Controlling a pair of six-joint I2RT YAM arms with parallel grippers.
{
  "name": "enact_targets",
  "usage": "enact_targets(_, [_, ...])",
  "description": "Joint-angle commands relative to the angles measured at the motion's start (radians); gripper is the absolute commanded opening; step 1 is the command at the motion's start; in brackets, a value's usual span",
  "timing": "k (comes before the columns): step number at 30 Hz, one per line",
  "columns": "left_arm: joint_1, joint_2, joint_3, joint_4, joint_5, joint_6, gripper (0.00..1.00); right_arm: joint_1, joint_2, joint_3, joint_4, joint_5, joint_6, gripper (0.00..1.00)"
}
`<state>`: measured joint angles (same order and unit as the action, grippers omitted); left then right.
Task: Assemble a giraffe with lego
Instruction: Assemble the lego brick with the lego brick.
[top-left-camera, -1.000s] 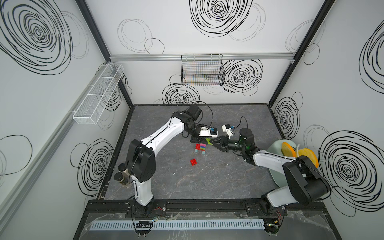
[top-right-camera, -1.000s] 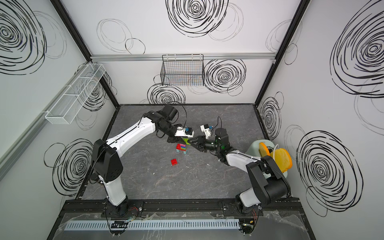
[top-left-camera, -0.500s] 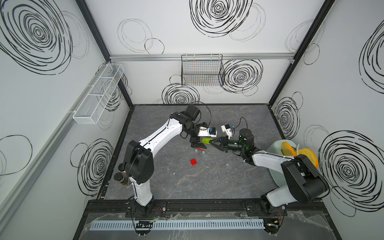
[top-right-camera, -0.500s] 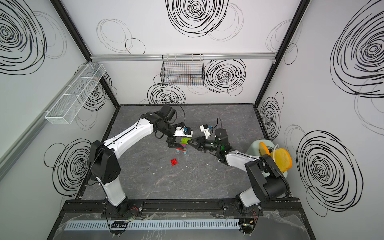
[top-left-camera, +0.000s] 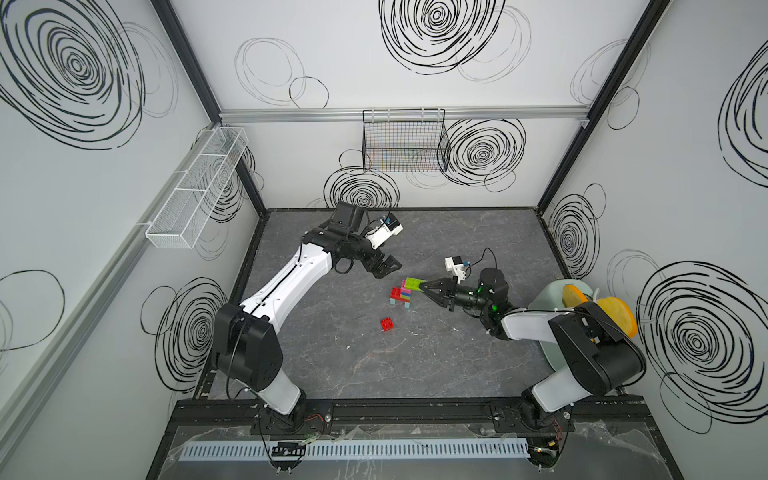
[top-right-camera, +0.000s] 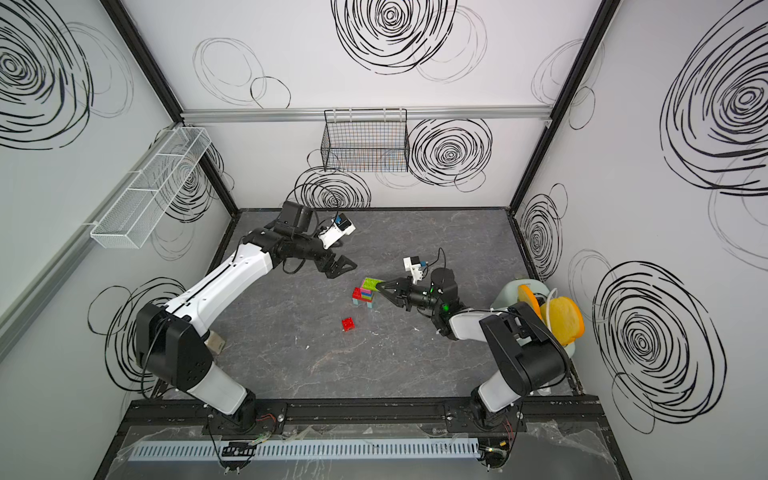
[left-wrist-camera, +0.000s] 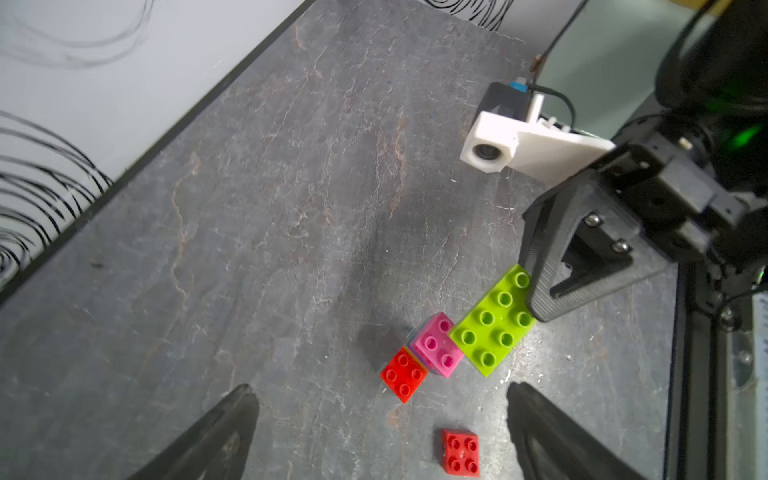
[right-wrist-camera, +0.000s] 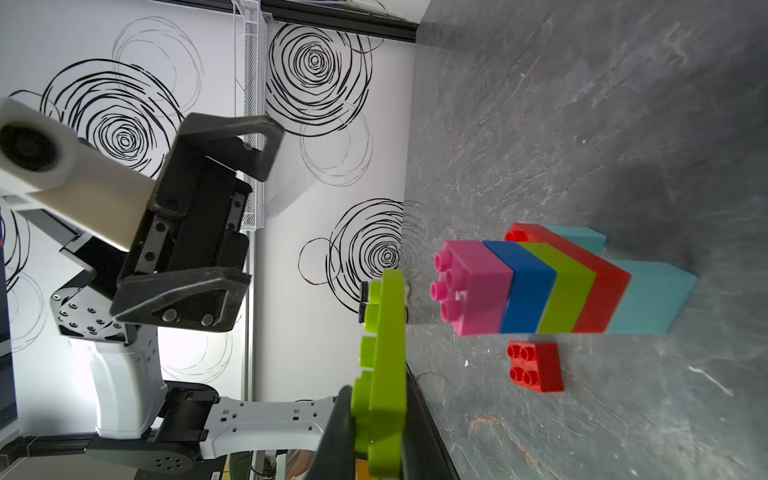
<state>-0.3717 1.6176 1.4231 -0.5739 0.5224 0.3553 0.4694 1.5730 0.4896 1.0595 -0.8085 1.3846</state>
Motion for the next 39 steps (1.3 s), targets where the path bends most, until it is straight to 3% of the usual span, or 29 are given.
enact_targets(1, [0.003,-0.006,-0.048,0.094,-0.019,-0.201,0.98,0.015,0.044,-0.008,0.209,0.042,0.104,0.00])
enact_targets(9, [-0.057,-0.008,-0.082,0.103,-0.074,-0.260,0.98,0.027,0.107,0.000,0.195,0.065,0.083,0.00])
enact_targets(17, [-0.062,0.027,-0.079,0.093,-0.023,-0.297,0.98,0.004,0.122,-0.008,0.165,0.037,0.042,0.00])
enact_targets(39, [-0.092,0.102,-0.104,0.116,-0.067,-0.321,0.99,-0.002,0.199,-0.019,0.199,0.017,0.042,0.00])
